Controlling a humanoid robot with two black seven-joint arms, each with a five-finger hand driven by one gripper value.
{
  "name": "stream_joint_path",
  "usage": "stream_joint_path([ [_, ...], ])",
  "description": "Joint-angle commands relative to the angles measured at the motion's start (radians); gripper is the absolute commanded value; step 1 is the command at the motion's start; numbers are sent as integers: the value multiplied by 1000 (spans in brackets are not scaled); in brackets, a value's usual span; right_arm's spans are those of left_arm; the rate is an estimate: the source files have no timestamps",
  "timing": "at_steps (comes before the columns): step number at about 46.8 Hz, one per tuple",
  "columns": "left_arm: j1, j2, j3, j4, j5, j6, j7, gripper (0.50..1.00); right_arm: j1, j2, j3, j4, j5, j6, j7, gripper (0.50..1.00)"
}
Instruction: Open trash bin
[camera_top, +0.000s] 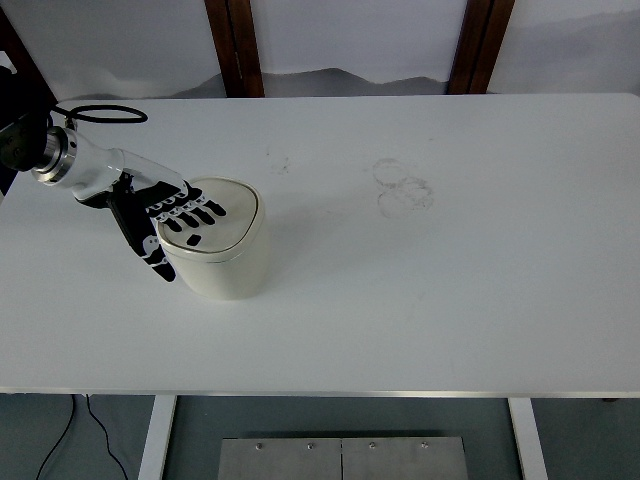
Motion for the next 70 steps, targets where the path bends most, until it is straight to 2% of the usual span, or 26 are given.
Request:
stream_joint_path([
  [1,7,0,1,0,0,0,0,1000,0,0,0,1,0,0,0,995],
  [16,-13,12,-6,11,-13,-6,0,1000,0,0,1,1,0,0,0,995],
  [37,-123,18,-9,53,-87,-35,-1,1000,0,0,-2,1,0,0,0,995],
  [70,-126,20,-213,326,-247,-43,-1,1000,0,0,-3,1,0,0,0,995],
])
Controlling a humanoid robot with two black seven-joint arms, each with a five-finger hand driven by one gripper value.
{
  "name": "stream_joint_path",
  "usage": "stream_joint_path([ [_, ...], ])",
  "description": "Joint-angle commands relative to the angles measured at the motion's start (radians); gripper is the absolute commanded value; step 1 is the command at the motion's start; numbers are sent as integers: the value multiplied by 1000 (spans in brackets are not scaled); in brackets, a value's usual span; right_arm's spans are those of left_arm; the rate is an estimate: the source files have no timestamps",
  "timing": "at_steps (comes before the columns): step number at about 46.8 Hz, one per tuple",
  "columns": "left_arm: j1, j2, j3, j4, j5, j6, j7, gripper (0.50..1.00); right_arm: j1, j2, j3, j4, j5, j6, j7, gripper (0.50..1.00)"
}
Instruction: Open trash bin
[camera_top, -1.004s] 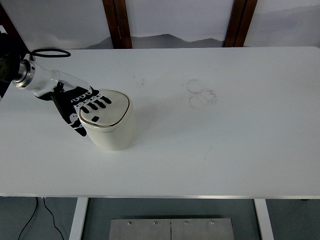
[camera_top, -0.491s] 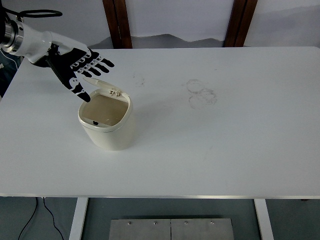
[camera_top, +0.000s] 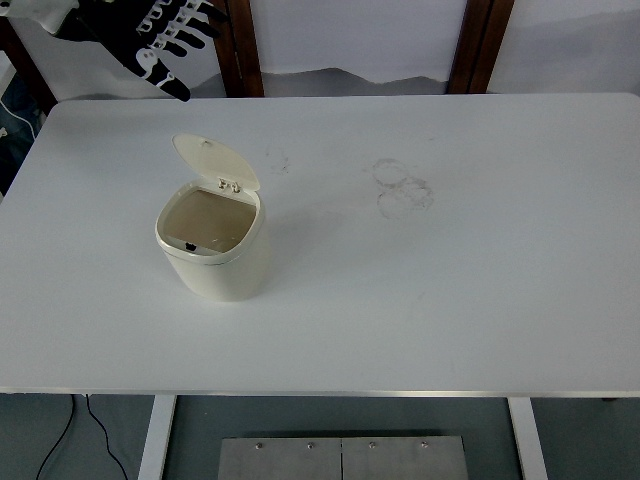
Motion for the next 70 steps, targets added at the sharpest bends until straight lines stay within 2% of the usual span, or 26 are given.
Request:
stream_joint_path([
  [1,6,-2,-31,48,-42,2,-1,1000,0,0,0,0,0,0,0,995],
  [13,24,-2,-142,169,-162,8,-4,1000,0,0,0,0,0,0,0,995],
  [25,139,11,-329,315,-239,11,-12,1000,0,0,0,0,0,0,-2,995],
  [31,245,26,-485,387,-283,15,-13,1000,0,0,0,0,0,0,0,995],
  [38,409,31,-697,473,-303,15,-19,1000,0,0,0,0,0,0,0,995],
  [47,621,26,-942,573,-300,12,-87,1000,0,0,0,0,0,0,-2,995],
  [51,673,21,-993,582,-302,14,-88,1000,0,0,0,0,0,0,-2,995],
  [52,716,18,-1031,583,-305,14,-90,1000,0,0,2,0,0,0,0,995],
  [60,814,15,-1117,619,-343,15,-90,1000,0,0,0,0,0,0,0,995],
  [70,897,-17,-1142,671,-397,14,-90,1000,0,0,0,0,0,0,0,995],
])
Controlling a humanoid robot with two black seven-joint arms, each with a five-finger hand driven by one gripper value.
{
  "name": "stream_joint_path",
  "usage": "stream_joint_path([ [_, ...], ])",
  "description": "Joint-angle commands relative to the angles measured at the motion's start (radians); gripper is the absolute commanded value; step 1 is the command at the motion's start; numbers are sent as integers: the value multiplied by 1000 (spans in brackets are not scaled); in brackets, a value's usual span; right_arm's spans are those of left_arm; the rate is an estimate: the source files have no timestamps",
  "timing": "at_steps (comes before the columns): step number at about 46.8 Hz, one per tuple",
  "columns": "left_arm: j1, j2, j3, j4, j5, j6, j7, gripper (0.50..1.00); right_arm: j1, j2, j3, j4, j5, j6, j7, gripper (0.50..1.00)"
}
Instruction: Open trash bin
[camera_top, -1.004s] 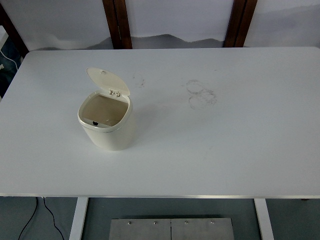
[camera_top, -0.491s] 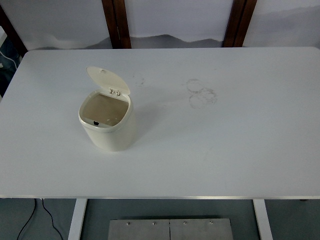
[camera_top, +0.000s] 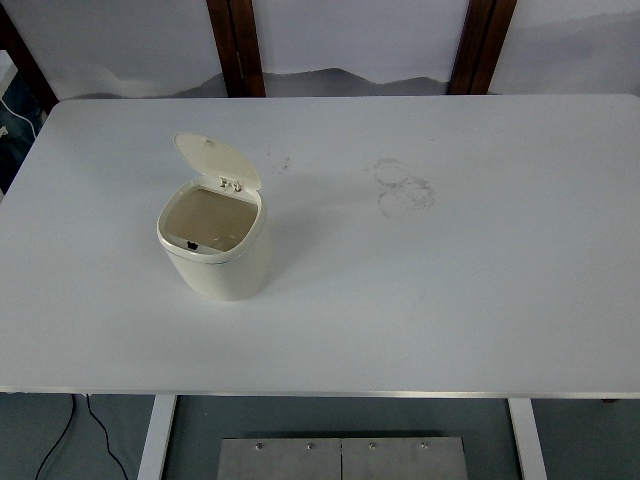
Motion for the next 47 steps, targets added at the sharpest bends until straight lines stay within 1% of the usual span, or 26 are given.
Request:
stream_joint_path([
  [1,34,-11,-7,20,-24,1,0,1000,0,0,0,0,0,0,1,995],
  [9,107,-15,-28,36,-76,1,0,1000,-1,0,2,0,0,0,1,995],
  [16,148,-43,-56,64,-108,6,0,1000,-1,0,2,0,0,0,-1,995],
  [24,185,-74,-71,90,-127,19,0,1000,-1,0,2,0,0,0,1,995],
  [28,206,-83,-73,90,-128,44,0,1000,0,0,0,0,0,0,1,995],
  [34,229,-97,-71,90,-128,88,0,1000,-1,0,2,1,0,0,1,995],
  [47,239,-109,-71,90,-127,85,0,1000,-1,0,2,1,0,0,1,995],
])
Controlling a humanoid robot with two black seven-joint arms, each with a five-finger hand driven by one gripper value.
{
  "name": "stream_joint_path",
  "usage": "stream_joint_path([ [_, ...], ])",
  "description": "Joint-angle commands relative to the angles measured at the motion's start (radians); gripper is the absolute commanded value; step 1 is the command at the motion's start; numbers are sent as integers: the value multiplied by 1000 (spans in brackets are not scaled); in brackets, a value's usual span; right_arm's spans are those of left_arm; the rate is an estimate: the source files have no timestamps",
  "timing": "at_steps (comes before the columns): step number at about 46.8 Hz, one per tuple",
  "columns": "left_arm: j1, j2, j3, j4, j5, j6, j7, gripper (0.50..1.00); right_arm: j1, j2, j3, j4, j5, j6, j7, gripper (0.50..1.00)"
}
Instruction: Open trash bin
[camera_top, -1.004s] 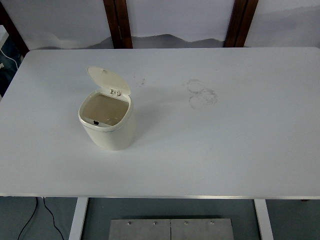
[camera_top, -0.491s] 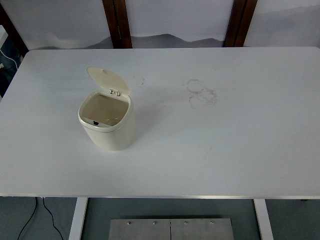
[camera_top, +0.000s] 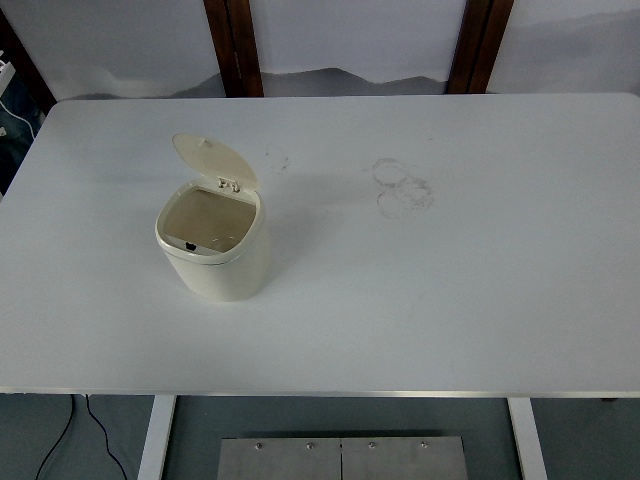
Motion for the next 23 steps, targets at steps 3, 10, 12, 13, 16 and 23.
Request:
stream_joint_path([
  [3,2,0,0,0,1,-2,0,1000,0,0,0,0,0,0,-1,995],
  [10,3,0,0,-2,3,-4,0,1000,0,0,0,0,0,0,1,995],
  [12,5,0,0,0,3,-4,0,1000,0,0,0,0,0,0,1,995],
  [13,5,0,0,0,3,-4,0,1000,0,0,0,0,0,0,-1,995],
  [16,5,0,0,-2,3,-5,0,1000,0,0,0,0,0,0,-1,995],
  [23,5,0,0,-2,4,-4,0,1000,0,0,0,0,0,0,1,995],
])
